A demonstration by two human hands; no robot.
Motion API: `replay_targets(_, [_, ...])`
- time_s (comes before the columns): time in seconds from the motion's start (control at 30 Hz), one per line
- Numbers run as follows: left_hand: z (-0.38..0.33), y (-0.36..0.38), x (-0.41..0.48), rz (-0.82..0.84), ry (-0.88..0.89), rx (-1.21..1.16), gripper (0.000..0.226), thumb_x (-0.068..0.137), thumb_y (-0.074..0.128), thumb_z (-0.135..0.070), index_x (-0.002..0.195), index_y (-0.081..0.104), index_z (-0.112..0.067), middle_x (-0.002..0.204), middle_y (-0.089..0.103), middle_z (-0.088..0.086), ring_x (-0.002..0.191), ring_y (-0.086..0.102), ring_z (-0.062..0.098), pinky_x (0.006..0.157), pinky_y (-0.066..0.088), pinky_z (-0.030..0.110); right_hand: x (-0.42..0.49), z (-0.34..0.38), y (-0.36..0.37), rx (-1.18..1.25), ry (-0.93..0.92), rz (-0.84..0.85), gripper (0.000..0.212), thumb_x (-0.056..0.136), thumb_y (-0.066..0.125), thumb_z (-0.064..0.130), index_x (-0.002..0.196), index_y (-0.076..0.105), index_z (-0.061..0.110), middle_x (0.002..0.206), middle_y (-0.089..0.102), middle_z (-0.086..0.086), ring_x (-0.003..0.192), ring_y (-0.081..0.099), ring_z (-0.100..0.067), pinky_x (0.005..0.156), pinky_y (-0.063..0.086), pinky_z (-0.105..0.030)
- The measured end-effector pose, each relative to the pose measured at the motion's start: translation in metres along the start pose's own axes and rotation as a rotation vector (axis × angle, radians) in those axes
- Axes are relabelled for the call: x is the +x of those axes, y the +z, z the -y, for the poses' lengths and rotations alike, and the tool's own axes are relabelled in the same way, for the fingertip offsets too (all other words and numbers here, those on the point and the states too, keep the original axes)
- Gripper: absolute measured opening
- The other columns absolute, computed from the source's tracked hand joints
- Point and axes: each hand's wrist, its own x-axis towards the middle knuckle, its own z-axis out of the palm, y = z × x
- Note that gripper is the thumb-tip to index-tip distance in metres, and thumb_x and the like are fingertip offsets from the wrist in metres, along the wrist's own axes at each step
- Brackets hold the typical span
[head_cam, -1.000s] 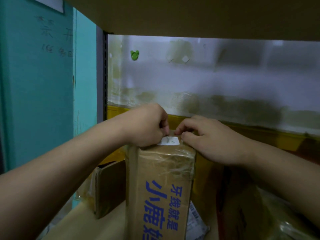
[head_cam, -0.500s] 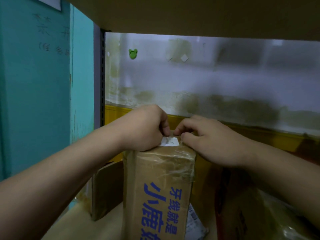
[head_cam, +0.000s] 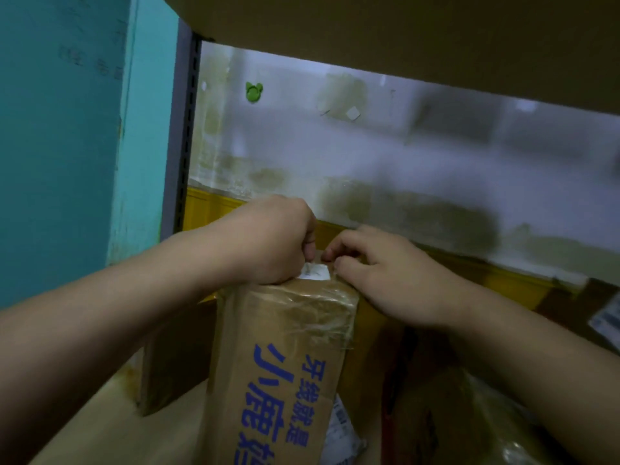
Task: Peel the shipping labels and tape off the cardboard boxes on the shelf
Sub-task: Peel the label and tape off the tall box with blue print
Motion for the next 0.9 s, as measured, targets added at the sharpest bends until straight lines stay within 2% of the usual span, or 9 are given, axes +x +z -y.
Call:
replay_targets(0.1, [-0.002, -0.001, -0.001, 0.009, 0.016, 0.019, 0.021, 0.085, 0.056, -0.008, 0.078, 0.062, -0.027, 0.071, 0.053, -0.009, 0.065, 0.046, 0.007, 0.053, 0.034, 0.018, -0.001, 0.0, 0.0, 0.022, 0.007, -0.009, 0.021, 0.094, 0.05, 0.024, 0.11, 0.064, 0.023, 0.108, 0.056, 0.001, 0.104, 0.052, -0.013, 0.088, 0.039, -0.027])
replay_targets(0.17, [-0.003, -0.001, 0.0, 0.015, 0.032, 0.041, 0.017, 0.088, 0.056, -0.012, 0.081, 0.061, -0.027, 0.076, 0.054, -0.006, 0.074, 0.048, 0.014, 0.06, 0.035, 0.026, -0.001, 0.0, 0.0, 0.026, 0.01, -0.007, 0.021, 0.094, 0.05, 0.024, 0.11, 0.065, 0.023, 0.108, 0.056, 0.0, 0.104, 0.051, -0.013, 0.089, 0.039, -0.028])
replay_targets(0.27, [-0.003, -0.002, -0.001, 0.022, 0.046, 0.055, 0.01, 0.089, 0.056, -0.016, 0.088, 0.063, -0.024, 0.085, 0.058, 0.0, 0.08, 0.05, 0.019, 0.065, 0.035, 0.027, 0.0, 0.0, 0.0, 0.026, 0.015, -0.003, 0.021, 0.093, 0.051, 0.024, 0.11, 0.064, 0.024, 0.109, 0.056, 0.001, 0.106, 0.051, -0.013, 0.091, 0.039, -0.029])
replay_targets(0.4, [-0.004, -0.002, -0.001, 0.047, 0.039, 0.057, 0.013, 0.089, 0.055, -0.014, 0.091, 0.065, -0.022, 0.093, 0.064, 0.003, 0.08, 0.05, 0.019, 0.058, 0.035, 0.028, -0.001, 0.001, 0.0, 0.018, 0.02, 0.006, 0.022, 0.094, 0.049, 0.026, 0.112, 0.063, 0.025, 0.111, 0.055, 0.001, 0.106, 0.049, -0.012, 0.087, 0.037, -0.026])
replay_targets(0.47, [-0.004, -0.003, -0.001, 0.052, 0.036, 0.045, 0.013, 0.088, 0.055, -0.013, 0.089, 0.064, -0.023, 0.093, 0.064, 0.003, 0.08, 0.05, 0.019, 0.054, 0.035, 0.024, -0.001, 0.0, 0.0, 0.014, 0.023, 0.008, 0.022, 0.095, 0.049, 0.027, 0.111, 0.063, 0.026, 0.111, 0.054, 0.001, 0.106, 0.049, -0.012, 0.087, 0.037, -0.027])
replay_targets(0.6, [-0.004, -0.001, 0.002, 0.064, 0.043, 0.058, 0.012, 0.088, 0.054, -0.013, 0.086, 0.06, -0.023, 0.095, 0.063, 0.003, 0.085, 0.052, 0.021, 0.067, 0.038, 0.027, 0.0, -0.001, 0.0, 0.007, 0.023, 0.012, 0.021, 0.095, 0.049, 0.027, 0.11, 0.062, 0.027, 0.111, 0.054, 0.001, 0.104, 0.049, -0.013, 0.087, 0.039, -0.029])
replay_targets(0.77, [0.0, 0.001, 0.002, 0.084, 0.058, 0.018, 0.026, 0.086, 0.053, -0.01, 0.065, 0.054, -0.025, 0.084, 0.064, 0.001, 0.084, 0.059, 0.02, 0.069, 0.045, 0.028, 0.0, -0.001, -0.001, 0.006, 0.036, 0.008, 0.023, 0.096, 0.048, 0.028, 0.114, 0.062, 0.025, 0.111, 0.053, 0.002, 0.103, 0.049, -0.011, 0.084, 0.037, -0.027])
replay_targets(0.83, [0.007, 0.001, 0.002, 0.054, 0.046, -0.041, 0.023, 0.085, 0.055, -0.007, 0.073, 0.06, -0.027, 0.082, 0.063, -0.007, 0.084, 0.06, 0.015, 0.067, 0.045, 0.025, 0.0, 0.0, 0.0, 0.006, 0.037, -0.002, 0.024, 0.096, 0.048, 0.028, 0.114, 0.063, 0.025, 0.111, 0.053, 0.001, 0.104, 0.049, -0.012, 0.084, 0.037, -0.026])
replay_targets(0.9, [0.012, 0.001, 0.001, 0.04, 0.064, -0.074, 0.029, 0.084, 0.055, -0.005, 0.093, 0.068, -0.029, 0.09, 0.068, -0.009, 0.086, 0.062, 0.011, 0.07, 0.049, 0.023, 0.0, 0.001, 0.001, 0.007, 0.033, -0.008, 0.025, 0.097, 0.047, 0.028, 0.116, 0.063, 0.024, 0.11, 0.053, 0.0, 0.105, 0.049, -0.012, 0.085, 0.037, -0.025])
